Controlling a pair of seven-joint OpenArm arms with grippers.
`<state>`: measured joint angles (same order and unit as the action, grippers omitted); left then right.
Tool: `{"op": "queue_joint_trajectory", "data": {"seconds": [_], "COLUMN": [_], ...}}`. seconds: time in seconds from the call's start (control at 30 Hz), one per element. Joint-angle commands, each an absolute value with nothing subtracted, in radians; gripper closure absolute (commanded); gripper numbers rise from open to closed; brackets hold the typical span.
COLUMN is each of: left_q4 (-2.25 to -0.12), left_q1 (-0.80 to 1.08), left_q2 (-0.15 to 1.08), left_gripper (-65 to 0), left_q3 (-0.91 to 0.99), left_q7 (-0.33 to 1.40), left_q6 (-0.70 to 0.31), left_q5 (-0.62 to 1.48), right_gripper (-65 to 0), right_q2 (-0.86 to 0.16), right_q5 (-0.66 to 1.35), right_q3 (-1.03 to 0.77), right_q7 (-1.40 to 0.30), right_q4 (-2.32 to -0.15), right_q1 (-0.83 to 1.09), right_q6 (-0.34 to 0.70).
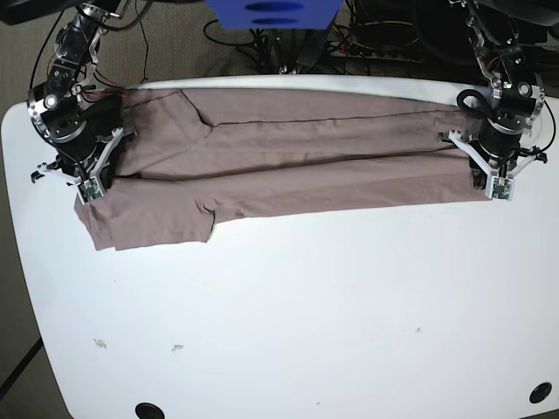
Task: Fold the T-shirt properly
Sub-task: 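Lower the folded edge with both grippers onto the table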
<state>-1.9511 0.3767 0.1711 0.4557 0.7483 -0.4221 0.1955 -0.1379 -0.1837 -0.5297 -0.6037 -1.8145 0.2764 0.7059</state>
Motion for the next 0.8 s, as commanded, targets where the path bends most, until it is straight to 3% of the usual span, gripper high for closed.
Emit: {"op": "queue_joint_trajectory", "data": {"seconds": [0.0, 0.77], "left_q4": [-1.973, -1.973], "left_q1": [0.376, 0.393], "left_q2": [0.169, 0.178], "left_gripper": [-1.8, -1.8], "left_q3": [0.475, 0.475], "left_q7": [0.731, 0.737], "left_q6": [-0.419, -0.423], "left_q5": [0.195, 0.2], "right_gripper": [0.0, -0.9], "right_q2": [-0.147, -0.142], "right_q5": [-0.174, -0.18], "right_q3": [-0.536, -0.535], "right_q7": [-0.59, -0.592], "right_q4": [-1.842, -1.845], "right_q1": [0.264, 0.31], "right_q6": [0.698, 0.698]}}
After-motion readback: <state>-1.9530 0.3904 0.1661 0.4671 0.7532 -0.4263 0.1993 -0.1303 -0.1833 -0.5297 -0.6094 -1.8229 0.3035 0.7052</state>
